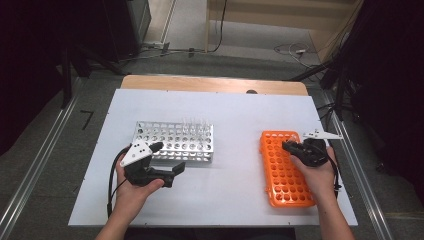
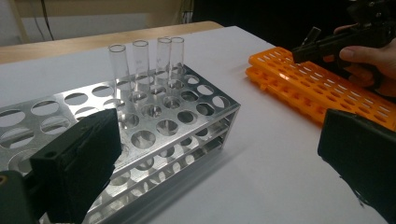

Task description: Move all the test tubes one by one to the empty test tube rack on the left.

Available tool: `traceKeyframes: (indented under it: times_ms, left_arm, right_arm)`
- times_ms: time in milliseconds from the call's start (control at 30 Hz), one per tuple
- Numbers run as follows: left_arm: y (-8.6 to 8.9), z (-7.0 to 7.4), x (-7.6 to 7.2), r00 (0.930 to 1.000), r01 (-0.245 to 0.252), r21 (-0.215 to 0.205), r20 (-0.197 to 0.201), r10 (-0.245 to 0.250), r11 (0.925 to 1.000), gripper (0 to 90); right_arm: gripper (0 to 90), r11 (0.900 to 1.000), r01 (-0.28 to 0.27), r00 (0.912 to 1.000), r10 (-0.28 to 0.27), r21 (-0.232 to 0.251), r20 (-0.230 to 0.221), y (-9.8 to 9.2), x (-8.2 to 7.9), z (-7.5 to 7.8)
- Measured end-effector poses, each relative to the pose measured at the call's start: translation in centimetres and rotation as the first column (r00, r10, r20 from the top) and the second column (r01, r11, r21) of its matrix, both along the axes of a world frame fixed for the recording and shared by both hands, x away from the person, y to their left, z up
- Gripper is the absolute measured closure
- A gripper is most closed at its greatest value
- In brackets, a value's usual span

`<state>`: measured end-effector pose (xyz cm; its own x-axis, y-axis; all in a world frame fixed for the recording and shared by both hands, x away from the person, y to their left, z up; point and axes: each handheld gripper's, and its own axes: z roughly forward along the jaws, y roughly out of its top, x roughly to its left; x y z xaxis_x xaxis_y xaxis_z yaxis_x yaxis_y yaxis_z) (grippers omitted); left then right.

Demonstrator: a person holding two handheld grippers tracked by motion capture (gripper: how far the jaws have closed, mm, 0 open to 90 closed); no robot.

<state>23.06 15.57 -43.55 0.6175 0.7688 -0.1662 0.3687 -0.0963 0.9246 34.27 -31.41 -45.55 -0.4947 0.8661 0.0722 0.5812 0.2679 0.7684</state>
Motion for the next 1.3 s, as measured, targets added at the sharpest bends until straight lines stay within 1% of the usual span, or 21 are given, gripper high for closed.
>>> traceKeyframes:
  times_ms: [100, 233, 333, 433, 500, 567, 633, 700, 767, 867, 1000, 1067, 1133, 1300]
  left_arm:
    - [-0.1, 0.0, 0.0, 1.0000, 0.004, 0.004, 0.004, -0.004, 1.0000, 0.0]
    - [-0.2, 0.1, 0.0, 0.9997, 0.023, 0.000, 0.005, -0.023, 0.9997, 0.5]
    - [-0.2, 0.2, 0.0, 0.9996, 0.029, 0.000, 0.006, -0.029, 0.9996, 0.5]
    - [-0.2, 0.3, -0.1, 0.9994, 0.035, -0.013, 0.010, -0.034, 0.9993, 0.5]
    - [-0.2, 0.3, -0.1, 0.9991, 0.042, -0.007, 0.012, -0.042, 0.9991, 0.4]
    - [-0.2, 0.4, -0.2, 0.9988, 0.046, -0.008, 0.014, -0.046, 0.9989, 0.5]
    - [-0.3, 0.4, -0.2, 0.9987, 0.049, -0.010, 0.011, -0.049, 0.9987, 0.4]
    - [-0.3, 0.4, -0.2, 0.9985, 0.055, -0.015, 0.010, -0.054, 0.9984, 0.4]
    - [-0.4, 0.4, -0.2, 0.9982, 0.060, -0.015, 0.010, -0.060, 0.9981, 0.5]
    - [-0.5, 0.4, -0.3, 0.9979, 0.062, -0.013, 0.019, -0.062, 0.9980, 0.6]
    - [-0.6, 0.6, -0.4, 0.9974, 0.068, -0.014, 0.023, -0.068, 0.9976, 0.6]
    - [-0.7, 0.7, -0.4, 0.9971, 0.072, -0.014, 0.025, -0.072, 0.9973, 0.6]
    - [-0.9, 0.7, -0.5, 0.9970, 0.073, -0.017, 0.025, -0.073, 0.9972, 0.7]
    - [-1.2, 0.9, -0.5, 0.9960, 0.084, -0.028, 0.031, -0.084, 0.9960, 1.9]
  right_arm:
    - [73.4, 1.000, -0.003, 0.9999, 0.002, 0.031, 0.014, -0.4, -0.3, 0.5]
    - [73.4, 0.997, -0.025, 0.9983, 0.021, 0.073, 0.054, -0.8, -0.8, 1.6]
    - [73.4, 0.996, -0.042, 0.9967, 0.036, 0.081, 0.072, -0.6, -1.2, 2.4]
    - [73.4, 0.994, -0.068, 0.9950, 0.061, 0.085, 0.079, 0.0, -1.7, 3.0]
    - [73.4, 0.992, -0.089, 0.9930, 0.082, 0.090, 0.085, 0.5, -1.9, 3.3]
    - [73.4, 0.988, -0.110, 0.9911, 0.101, 0.105, 0.087, 1.0, -2.1, 3.5]
    - [73.4, 0.985, -0.134, 0.9878, 0.123, 0.109, 0.095, 1.5, -2.3, 3.7]
    - [73.3, 0.980, -0.158, 0.9849, 0.147, 0.124, 0.091, 2.0, -2.5, 3.9]
    - [73.3, 0.976, -0.176, 0.9824, 0.165, 0.129, 0.087, 2.5, -2.7, 4.0]
    - [73.4, 0.969, -0.204, 0.9774, 0.194, 0.138, 0.085, 3.1, -3.0, 4.1]
    - [73.4, 0.962, -0.241, 0.9692, 0.231, 0.131, 0.084, 4.4, -3.5, 4.2]
    - [73.4, 0.956, -0.265, 0.9627, 0.254, 0.128, 0.092, 5.1, -3.7, 4.3]
    - [73.3, 0.948, -0.291, 0.9550, 0.280, 0.130, 0.097, 5.7, -3.9, 4.3]
    - [73.4, 0.933, -0.336, 0.9410, 0.325, 0.133, 0.092, 7.2, -4.5, 4.3]
